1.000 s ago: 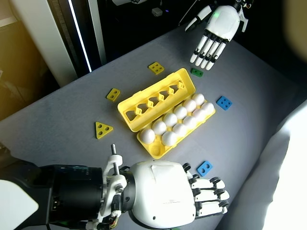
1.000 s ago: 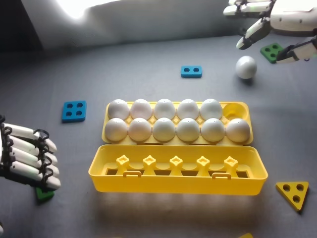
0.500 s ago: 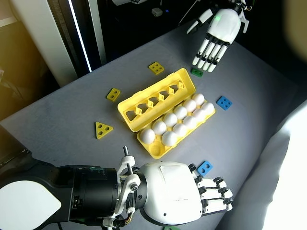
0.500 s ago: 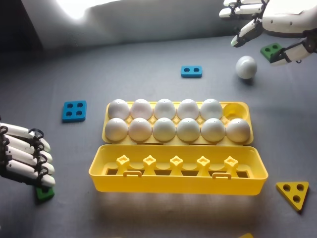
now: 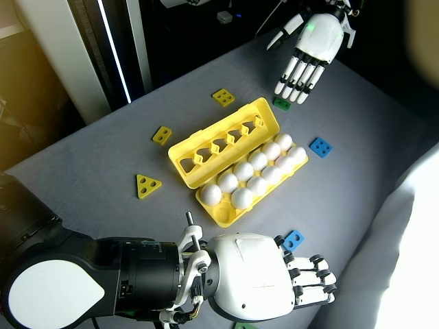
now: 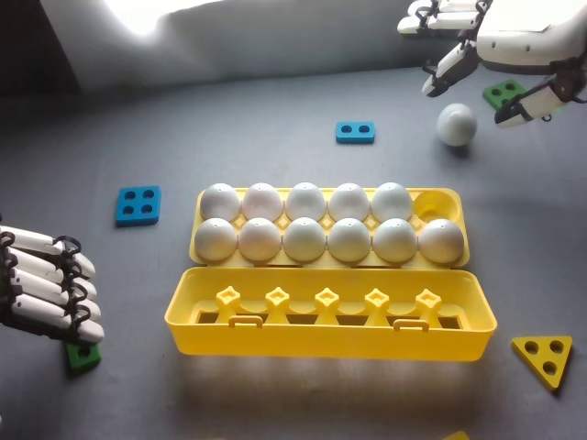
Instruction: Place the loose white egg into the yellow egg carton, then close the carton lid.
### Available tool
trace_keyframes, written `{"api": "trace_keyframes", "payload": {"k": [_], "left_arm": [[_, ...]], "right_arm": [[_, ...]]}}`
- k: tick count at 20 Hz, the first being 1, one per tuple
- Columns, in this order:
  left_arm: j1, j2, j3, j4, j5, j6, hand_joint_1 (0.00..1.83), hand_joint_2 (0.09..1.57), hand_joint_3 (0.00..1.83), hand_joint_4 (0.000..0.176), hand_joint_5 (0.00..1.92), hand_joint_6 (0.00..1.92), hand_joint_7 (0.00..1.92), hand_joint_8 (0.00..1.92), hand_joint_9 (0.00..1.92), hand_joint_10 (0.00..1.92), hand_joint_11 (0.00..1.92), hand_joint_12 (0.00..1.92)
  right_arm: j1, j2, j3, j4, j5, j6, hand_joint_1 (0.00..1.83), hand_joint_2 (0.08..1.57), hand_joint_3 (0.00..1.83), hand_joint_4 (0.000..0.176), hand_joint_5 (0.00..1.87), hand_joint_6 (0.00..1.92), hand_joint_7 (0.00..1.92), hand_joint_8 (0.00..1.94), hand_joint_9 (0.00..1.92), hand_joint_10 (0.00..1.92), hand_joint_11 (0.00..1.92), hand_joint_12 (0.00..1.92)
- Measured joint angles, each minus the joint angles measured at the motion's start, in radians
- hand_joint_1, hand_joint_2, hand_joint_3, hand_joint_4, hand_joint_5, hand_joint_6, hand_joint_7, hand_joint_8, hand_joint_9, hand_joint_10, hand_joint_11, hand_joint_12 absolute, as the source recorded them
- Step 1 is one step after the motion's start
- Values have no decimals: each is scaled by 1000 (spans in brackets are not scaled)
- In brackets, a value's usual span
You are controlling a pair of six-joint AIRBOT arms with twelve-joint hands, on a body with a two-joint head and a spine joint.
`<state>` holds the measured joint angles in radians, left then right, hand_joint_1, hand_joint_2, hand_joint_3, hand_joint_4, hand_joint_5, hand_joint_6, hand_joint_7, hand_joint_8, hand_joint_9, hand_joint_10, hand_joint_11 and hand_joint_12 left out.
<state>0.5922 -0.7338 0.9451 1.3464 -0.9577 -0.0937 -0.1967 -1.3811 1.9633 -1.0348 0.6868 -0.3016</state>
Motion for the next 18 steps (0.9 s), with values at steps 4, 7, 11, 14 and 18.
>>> {"api": "trace_keyframes", "payload": {"k": [4, 7, 11, 14, 18], "left_arm": [[4, -2, 0, -1, 2, 0, 0, 1179, 0, 0, 277, 1, 269, 1, 204, 1, 0, 325], [5, -8, 0, 0, 5, 0, 0, 1177, 0, 0, 273, 0, 262, 1, 200, 0, 0, 316], [5, -8, 0, -1, 7, 2, 0, 1181, 1, 0, 291, 5, 287, 6, 221, 5, 0, 346], [5, -8, 0, 0, 9, 3, 0, 1180, 0, 0, 285, 1, 280, 1, 210, 1, 0, 330], [5, -8, -1, -1, 15, 3, 0, 1183, 0, 0, 300, 2, 300, 3, 239, 5, 0, 390]], "right_arm": [[-11, -17, 26, 5, 2, -10, 1168, 966, 8, 1, 770, 8, 125, 9, 0, 0, 0, 372], [-11, -24, 43, 18, 0, -20, 1119, 926, 0, 94, 687, 0, 19, 0, 0, 0, 0, 479], [-21, -43, 58, 26, 1, -30, 1109, 874, 0, 120, 807, 19, 0, 0, 0, 0, 0, 502], [-27, -63, 76, 24, 2, -30, 1120, 869, 0, 120, 821, 19, 0, 0, 0, 0, 0, 498], [-27, -67, 85, 29, 6, -39, 1099, 875, 0, 116, 846, 11, 0, 0, 0, 0, 0, 485]]}}
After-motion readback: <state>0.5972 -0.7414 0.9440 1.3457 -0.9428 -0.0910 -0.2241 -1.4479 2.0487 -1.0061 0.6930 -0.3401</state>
